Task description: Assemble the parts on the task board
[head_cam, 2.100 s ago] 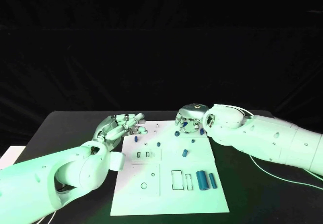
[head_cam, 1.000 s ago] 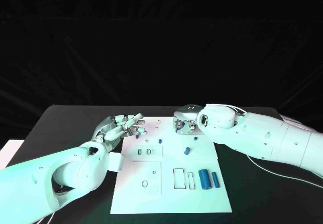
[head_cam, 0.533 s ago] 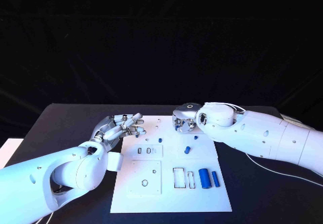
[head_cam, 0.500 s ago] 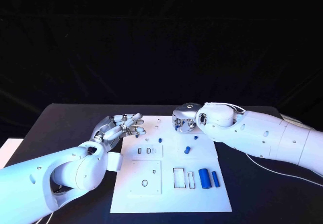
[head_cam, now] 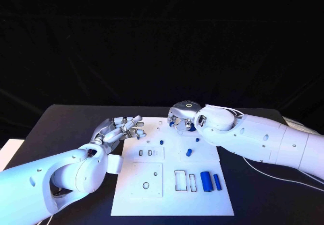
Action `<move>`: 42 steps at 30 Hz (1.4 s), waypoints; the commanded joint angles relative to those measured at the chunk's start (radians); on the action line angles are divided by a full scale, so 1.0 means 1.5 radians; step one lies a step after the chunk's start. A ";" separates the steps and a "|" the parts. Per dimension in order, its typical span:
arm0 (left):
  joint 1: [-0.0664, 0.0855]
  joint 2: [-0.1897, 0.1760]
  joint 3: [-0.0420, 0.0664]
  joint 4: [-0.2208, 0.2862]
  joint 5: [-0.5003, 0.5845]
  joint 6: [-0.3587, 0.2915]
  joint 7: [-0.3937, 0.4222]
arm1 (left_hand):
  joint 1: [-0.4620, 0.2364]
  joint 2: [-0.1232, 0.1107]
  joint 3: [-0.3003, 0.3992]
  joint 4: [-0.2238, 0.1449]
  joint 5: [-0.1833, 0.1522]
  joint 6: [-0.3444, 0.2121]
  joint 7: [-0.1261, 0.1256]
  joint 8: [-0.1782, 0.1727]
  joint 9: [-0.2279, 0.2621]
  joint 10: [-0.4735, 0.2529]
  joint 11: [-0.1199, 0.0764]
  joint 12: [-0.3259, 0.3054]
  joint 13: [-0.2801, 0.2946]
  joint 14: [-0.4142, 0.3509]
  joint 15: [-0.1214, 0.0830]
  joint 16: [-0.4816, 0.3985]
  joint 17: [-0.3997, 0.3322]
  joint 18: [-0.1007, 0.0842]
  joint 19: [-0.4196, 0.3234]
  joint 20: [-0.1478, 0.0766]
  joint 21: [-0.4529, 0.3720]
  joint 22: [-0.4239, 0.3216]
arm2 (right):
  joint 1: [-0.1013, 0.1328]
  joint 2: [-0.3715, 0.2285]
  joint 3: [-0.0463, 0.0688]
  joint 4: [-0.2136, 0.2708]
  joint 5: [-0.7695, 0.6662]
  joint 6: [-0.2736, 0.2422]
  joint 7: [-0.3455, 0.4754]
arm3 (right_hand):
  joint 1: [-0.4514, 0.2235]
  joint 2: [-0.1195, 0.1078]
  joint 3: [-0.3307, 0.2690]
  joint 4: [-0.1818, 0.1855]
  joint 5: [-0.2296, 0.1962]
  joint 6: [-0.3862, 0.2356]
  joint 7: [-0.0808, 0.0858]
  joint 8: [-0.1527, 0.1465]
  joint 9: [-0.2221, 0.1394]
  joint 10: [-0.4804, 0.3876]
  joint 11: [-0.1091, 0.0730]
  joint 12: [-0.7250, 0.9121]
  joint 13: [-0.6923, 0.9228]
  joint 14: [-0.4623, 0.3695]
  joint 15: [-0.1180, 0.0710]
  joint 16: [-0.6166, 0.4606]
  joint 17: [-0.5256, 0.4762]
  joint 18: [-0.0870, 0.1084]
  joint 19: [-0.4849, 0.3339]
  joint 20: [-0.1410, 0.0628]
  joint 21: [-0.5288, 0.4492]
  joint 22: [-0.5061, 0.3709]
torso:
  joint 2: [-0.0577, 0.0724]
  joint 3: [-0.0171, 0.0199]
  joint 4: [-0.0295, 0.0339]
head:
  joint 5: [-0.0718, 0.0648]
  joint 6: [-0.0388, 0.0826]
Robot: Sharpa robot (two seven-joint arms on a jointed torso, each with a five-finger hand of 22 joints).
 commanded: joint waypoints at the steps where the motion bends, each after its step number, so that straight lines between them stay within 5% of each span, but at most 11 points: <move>1: 0.001 0.000 0.001 0.003 0.001 0.015 0.002 | 0.005 -0.004 0.001 -0.005 -0.003 -0.002 0.002 -0.003 0.000 -0.003 0.003 -0.004 0.000 -0.005 0.001 -0.003 0.001 0.012 -0.002 0.003 -0.004 -0.001 | 0.000 0.011 0.001 -0.004 0.003 -0.053 -0.026 | 0.013 0.005 0.005 0.001 0.002 0.000 0.006 -0.003 -0.001 0.002 -0.003 0.000 0.000 0.011 -0.002 0.005 0.001 -0.001 -0.004 -0.001 0.003 0.001 | 0.003 -0.0006 0.0015 | 0.001 0.001; 21: 0.005 -0.001 0.001 0.006 0.002 0.017 0.002 | 0.006 -0.004 0.001 -0.006 -0.003 -0.002 0.002 -0.004 0.000 -0.003 0.003 -0.004 0.000 -0.005 0.001 -0.004 0.002 0.012 -0.002 0.003 -0.004 -0.001 | -0.001 0.078 0.000 -0.073 0.002 -0.065 -0.034 | 0.010 0.001 0.011 0.005 0.001 -0.003 0.009 -0.005 -0.002 -0.004 -0.001 0.000 0.000 0.011 0.000 0.013 0.009 -0.002 -0.007 0.001 0.011 0.008 | 0.012 -0.0057 0.0111 | -0.006 0.002; 42: 0.006 0.000 0.001 0.005 0.002 0.020 0.000 | 0.007 -0.004 0.002 -0.007 -0.003 -0.002 0.002 -0.004 0.000 -0.003 0.004 -0.005 0.000 -0.006 0.001 -0.004 0.003 0.012 -0.002 0.004 -0.004 -0.001 | -0.003 0.097 -0.002 -0.097 -0.015 -0.006 -0.053 | 0.004 -0.007 0.013 0.011 -0.011 -0.007 0.009 -0.006 -0.002 -0.010 0.000 0.000 0.000 0.009 0.002 0.016 0.009 -0.001 -0.013 0.003 0.016 0.011 | 0.015 -0.0071 0.0152 | -0.008 0.000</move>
